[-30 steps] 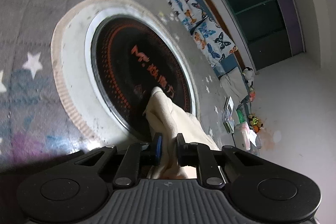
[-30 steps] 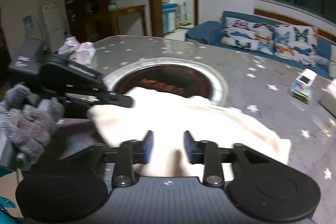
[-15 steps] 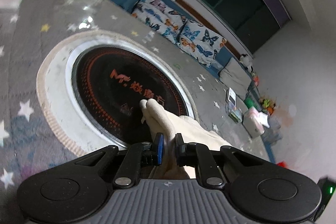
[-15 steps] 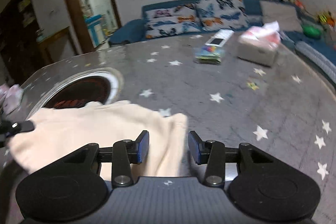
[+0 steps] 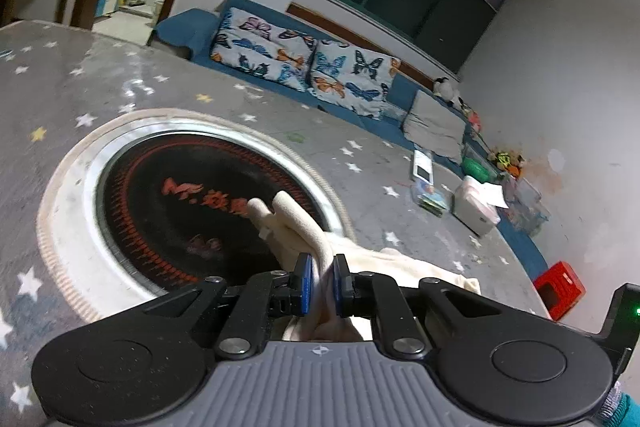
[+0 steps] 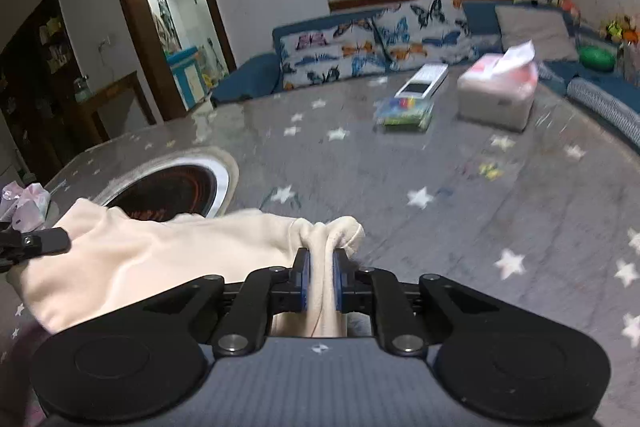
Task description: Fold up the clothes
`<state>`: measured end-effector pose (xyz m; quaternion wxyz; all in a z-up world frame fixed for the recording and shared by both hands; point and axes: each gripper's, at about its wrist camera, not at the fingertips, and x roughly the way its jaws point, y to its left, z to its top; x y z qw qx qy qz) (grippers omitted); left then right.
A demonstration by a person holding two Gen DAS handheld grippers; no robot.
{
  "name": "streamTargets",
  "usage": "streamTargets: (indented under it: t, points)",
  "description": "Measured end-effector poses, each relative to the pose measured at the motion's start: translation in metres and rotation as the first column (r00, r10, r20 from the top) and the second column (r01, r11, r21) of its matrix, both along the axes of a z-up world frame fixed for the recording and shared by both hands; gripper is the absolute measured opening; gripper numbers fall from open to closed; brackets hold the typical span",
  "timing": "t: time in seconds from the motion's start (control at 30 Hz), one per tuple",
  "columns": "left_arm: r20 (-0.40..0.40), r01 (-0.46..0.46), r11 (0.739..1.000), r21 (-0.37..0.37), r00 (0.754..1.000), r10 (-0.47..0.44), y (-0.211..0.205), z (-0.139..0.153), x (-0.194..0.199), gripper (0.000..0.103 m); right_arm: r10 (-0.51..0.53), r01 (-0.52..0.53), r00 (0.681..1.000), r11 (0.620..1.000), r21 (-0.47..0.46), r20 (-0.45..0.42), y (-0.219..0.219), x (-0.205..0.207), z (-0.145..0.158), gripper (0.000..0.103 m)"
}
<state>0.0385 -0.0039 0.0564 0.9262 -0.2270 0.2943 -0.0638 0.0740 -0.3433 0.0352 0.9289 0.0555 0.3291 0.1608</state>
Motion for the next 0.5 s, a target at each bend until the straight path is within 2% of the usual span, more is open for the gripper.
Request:
streamTargets:
  t: [0.23, 0.3, 0.33, 0.5]
  points:
    - [0.019, 0.106, 0.994, -0.005, 0.994, -0.106, -0.047, 0.009, 0.03, 0.011, -0.096, 0.101, 0.993, 0.993, -0.065, 0.067, -0.041, -0.01, 0.021, 0.009]
    - [0.024, 0.136, 0.991, -0.006, 0.99, -0.136, -0.061, 0.011, 0.039, 0.011, -0.125, 0.132, 0.988, 0.988, -0.083, 0.087, -0.053, -0.012, 0.027, 0.003]
    - [0.024, 0.15, 0.989, -0.012, 0.988, -0.15, -0.069, 0.011, 0.043, 0.011, -0.146, 0.155, 0.985, 0.984, -0.092, 0.095, -0.061, -0.012, 0.029, 0.002]
    - [0.008, 0.211, 0.977, -0.025, 0.978, -0.211, -0.108, 0.007, 0.065, 0.011, -0.243, 0.251, 0.966, 0.963, -0.096, 0.087, -0.109, -0.011, 0.037, 0.003]
